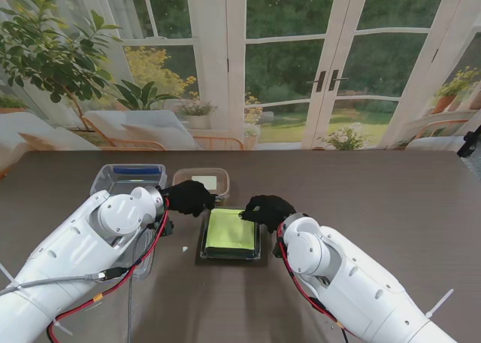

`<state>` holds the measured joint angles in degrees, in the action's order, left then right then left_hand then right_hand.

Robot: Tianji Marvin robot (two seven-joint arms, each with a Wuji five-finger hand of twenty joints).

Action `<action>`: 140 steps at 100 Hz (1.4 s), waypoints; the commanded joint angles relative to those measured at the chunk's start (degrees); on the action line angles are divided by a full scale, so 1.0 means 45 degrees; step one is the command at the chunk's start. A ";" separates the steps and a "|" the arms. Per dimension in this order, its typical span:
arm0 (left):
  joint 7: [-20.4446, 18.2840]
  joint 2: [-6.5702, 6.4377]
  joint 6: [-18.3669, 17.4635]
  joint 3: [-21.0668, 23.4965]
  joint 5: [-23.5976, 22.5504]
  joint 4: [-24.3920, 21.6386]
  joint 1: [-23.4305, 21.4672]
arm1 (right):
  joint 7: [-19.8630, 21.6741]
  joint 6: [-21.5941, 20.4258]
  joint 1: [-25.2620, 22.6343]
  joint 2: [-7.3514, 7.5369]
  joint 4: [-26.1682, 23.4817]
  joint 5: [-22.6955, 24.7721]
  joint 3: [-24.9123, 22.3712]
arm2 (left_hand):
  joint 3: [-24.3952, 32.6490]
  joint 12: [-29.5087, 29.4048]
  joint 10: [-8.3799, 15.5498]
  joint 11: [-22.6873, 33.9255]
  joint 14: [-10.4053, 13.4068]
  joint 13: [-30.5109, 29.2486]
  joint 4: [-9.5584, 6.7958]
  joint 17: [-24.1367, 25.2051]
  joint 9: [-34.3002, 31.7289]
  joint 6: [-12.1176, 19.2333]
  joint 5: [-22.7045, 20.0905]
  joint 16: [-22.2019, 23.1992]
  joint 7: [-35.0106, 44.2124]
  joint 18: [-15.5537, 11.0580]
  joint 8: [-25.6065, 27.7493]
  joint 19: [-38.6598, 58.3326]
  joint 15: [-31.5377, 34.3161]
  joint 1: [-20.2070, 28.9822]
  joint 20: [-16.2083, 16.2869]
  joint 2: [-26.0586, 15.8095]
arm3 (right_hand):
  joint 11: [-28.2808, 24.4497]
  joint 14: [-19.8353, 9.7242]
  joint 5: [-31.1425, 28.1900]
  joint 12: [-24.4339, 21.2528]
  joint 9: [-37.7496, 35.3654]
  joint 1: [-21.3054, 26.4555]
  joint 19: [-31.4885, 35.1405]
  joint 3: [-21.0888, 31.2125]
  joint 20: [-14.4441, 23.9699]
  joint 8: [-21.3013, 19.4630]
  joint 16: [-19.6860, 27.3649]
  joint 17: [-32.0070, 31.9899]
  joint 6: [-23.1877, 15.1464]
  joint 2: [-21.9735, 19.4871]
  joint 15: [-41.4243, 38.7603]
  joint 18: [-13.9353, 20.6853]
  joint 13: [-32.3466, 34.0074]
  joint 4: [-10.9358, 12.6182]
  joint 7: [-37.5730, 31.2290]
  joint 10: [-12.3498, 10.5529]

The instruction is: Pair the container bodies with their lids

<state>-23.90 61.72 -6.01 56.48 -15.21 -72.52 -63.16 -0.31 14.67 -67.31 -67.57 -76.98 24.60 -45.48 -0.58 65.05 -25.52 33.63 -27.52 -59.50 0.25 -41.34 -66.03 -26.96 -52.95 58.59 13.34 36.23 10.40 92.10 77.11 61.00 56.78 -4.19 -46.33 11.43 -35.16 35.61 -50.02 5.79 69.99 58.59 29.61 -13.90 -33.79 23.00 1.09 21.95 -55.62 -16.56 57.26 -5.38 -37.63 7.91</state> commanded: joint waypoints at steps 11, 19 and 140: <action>-0.0604 -0.0328 0.0501 0.0580 -0.0607 -0.1005 -0.0815 | 0.0239 0.0059 -0.0163 0.0099 -0.0342 0.0249 -0.0268 | -0.0053 -0.0202 -0.0529 -0.0091 -0.0317 0.0058 0.0025 0.0392 0.0116 -0.0296 0.0081 -0.0074 -0.0023 -0.0330 0.0028 0.0105 -0.0341 -0.0131 0.0389 -0.0333 | -0.0148 0.0093 0.0482 -0.0132 0.0013 0.0056 0.0418 0.0661 0.0218 0.0060 -0.0052 0.0154 -0.0151 0.0131 -0.0249 -0.0398 0.0300 0.0101 -0.0037 -0.0117; -0.0738 -0.0419 0.0784 0.0885 -0.0921 -0.1428 -0.1252 | 0.0309 0.0054 -0.0250 0.0177 -0.0472 0.0450 -0.0427 | -0.0041 -0.0395 -0.0561 -0.0361 -0.0435 0.0159 0.0021 0.0512 0.0181 -0.0262 0.0150 -0.0149 -0.0081 -0.0337 0.0012 0.0011 -0.0641 -0.0129 0.0374 -0.0323 | -0.0138 0.0115 0.0483 -0.0136 0.0013 0.0044 0.0416 0.0638 0.0226 0.0065 -0.0051 0.0142 -0.0141 0.0109 -0.0243 -0.0421 0.0282 0.0105 -0.0028 -0.0114; -0.1226 -0.0365 0.1892 -0.1213 -0.0432 -0.0409 -0.0476 | 0.0767 -0.0262 -0.0557 0.0537 -0.0217 0.1242 -0.1296 | -0.0058 -0.1421 -0.0678 -0.1337 -0.0530 0.0599 0.0024 0.0940 0.0560 -0.0163 0.0431 -0.0180 -0.0330 -0.0469 -0.0010 -0.0323 -0.1350 -0.0158 0.0427 -0.0398 | 0.0165 0.0085 0.0116 -0.0307 -0.0014 -0.0003 0.0413 0.0516 0.0236 0.0108 -0.0029 0.0195 0.0110 -0.0041 -0.0120 -0.0401 0.0321 0.0168 0.0010 -0.0072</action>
<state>-28.52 59.11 2.96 51.28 -17.57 -74.88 -66.20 2.34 13.77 -69.85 -65.13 -78.35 30.15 -51.24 -1.01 59.15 -25.91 27.73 -28.28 -56.65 0.81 -37.84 -64.38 -27.15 -51.77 58.38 12.48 36.17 10.40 89.82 72.25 60.92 56.79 -4.19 -46.21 11.45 -35.19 34.90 -50.02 5.79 69.99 58.59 29.67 -13.90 -33.79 23.00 1.24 21.95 -55.62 -16.59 57.25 -5.38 -37.63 7.91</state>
